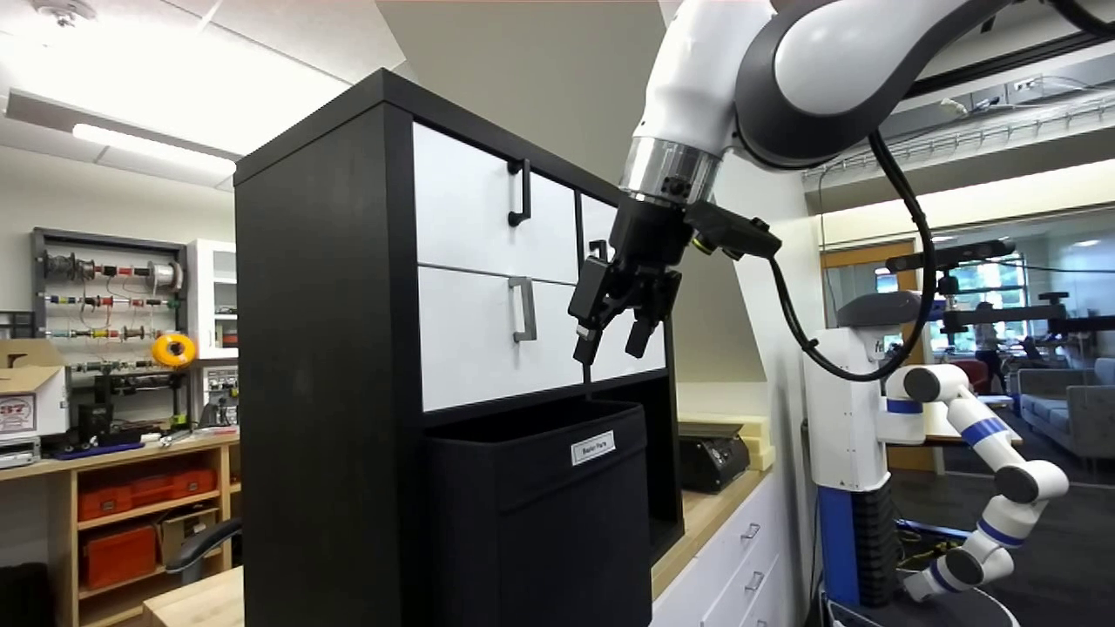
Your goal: Open the bottom left drawer of the cabinet
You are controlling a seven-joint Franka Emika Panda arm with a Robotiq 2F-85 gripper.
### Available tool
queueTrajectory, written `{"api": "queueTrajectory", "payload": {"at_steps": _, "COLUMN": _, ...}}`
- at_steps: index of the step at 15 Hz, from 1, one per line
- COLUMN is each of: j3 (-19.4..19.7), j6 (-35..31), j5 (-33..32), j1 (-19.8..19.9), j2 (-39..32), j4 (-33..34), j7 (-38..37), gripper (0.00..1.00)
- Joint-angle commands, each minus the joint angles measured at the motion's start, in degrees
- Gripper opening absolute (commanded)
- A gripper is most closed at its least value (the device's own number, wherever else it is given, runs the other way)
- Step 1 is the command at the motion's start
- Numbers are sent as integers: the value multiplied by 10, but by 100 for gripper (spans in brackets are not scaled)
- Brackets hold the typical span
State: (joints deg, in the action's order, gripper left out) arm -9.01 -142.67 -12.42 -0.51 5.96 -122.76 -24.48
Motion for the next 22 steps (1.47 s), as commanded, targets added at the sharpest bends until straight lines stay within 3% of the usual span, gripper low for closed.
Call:
{"api": "queueTrajectory", "payload": {"at_steps": 1, "j3": 10, "j6": -24, "j5": -33, "j1": -1, "j2": -7, "j4": 8, "j7": -7, "gripper": 100}}
{"api": "queueTrajectory", "payload": {"at_steps": 9, "j3": 33, "j6": -106, "j5": -93, "j1": 14, "j2": -26, "j4": 39, "j7": -20, "gripper": 100}}
{"api": "queueTrajectory", "payload": {"at_steps": 22, "j3": 50, "j6": -213, "j5": -110, "j1": 21, "j2": -112, "j4": 117, "j7": -13, "gripper": 100}}
